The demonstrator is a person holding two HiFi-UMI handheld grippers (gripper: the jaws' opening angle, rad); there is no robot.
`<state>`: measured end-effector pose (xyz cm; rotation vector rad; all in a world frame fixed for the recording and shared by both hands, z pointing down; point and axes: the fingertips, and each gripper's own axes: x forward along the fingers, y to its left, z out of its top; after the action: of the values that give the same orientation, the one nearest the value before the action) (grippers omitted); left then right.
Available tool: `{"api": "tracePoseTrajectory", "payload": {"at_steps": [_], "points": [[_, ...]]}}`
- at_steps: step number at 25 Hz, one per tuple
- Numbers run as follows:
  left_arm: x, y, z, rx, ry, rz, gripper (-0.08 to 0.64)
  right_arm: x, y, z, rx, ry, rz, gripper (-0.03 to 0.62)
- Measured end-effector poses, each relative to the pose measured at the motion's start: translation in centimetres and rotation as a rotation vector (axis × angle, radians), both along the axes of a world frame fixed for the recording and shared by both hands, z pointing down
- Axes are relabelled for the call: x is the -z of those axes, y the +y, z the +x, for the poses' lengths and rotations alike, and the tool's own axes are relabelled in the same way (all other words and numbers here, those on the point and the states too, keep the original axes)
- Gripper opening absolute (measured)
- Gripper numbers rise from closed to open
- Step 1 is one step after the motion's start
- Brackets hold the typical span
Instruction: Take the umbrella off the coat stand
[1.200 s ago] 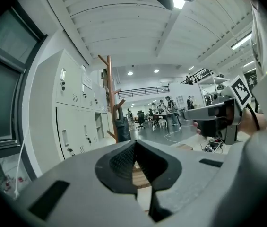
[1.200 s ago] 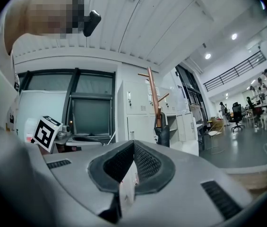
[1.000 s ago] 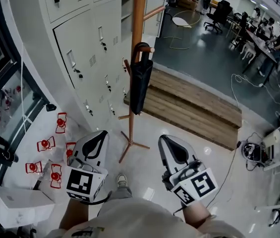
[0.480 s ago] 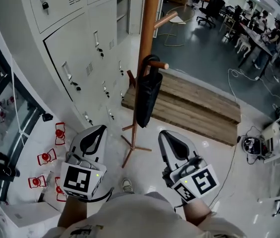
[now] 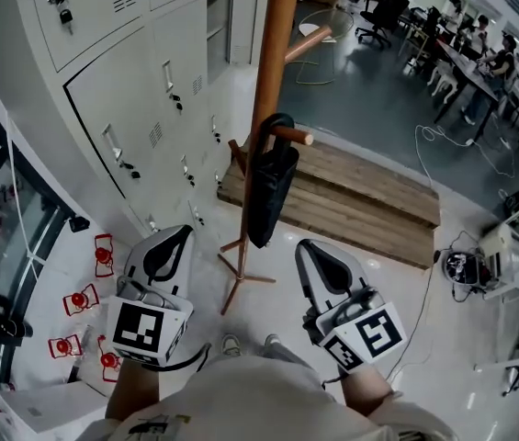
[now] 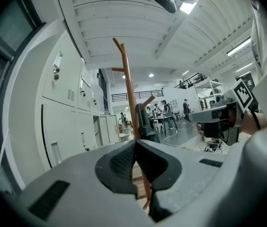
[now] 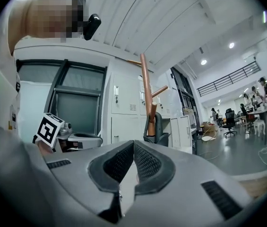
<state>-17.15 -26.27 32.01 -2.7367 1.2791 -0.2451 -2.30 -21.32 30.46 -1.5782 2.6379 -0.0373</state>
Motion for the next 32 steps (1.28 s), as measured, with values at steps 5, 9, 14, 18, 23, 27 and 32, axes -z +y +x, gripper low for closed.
{"api": "tracePoseTrajectory", "payload": {"at_steps": [5,9,14,18,23,27,32], "points": [[0.1,-0.6,2.2,-0.016,0.021,-0.004,0.008,0.4,-1.2,2.0,0.003,0.002,0.005,0.008],[-0.2,-1.2,2.6,0.027,0.011,-0.02,0.008,0.2,-2.2,2.9,0.028,-0.005,-0.003,0.008],[-0.1,-1.5,3.8,0.038,0.012,-0.024,0.008,-0.1,-2.9,4.1,0.04,0.003,-0.016,0.008],[0.0,-1.9,4.6,0.045,0.005,-0.025,0.008,-0.4,-3.7,4.9,0.032,0.023,-0.031,0.008],[0.4,-2.4,5.6,0.046,-0.002,-0.018,0.008,-0.4,-4.5,5.6,0.043,0.009,-0.031,0.008],[1.6,-3.0,6.5,0.045,0.005,0.009,0.008,0.5,-5.0,6.1,0.052,-0.02,-0.017,0.009],[3.0,-4.3,7.2,0.04,0.001,0.03,0.008,0.6,-5.9,5.7,0.071,-0.036,-0.012,0.009]]}}
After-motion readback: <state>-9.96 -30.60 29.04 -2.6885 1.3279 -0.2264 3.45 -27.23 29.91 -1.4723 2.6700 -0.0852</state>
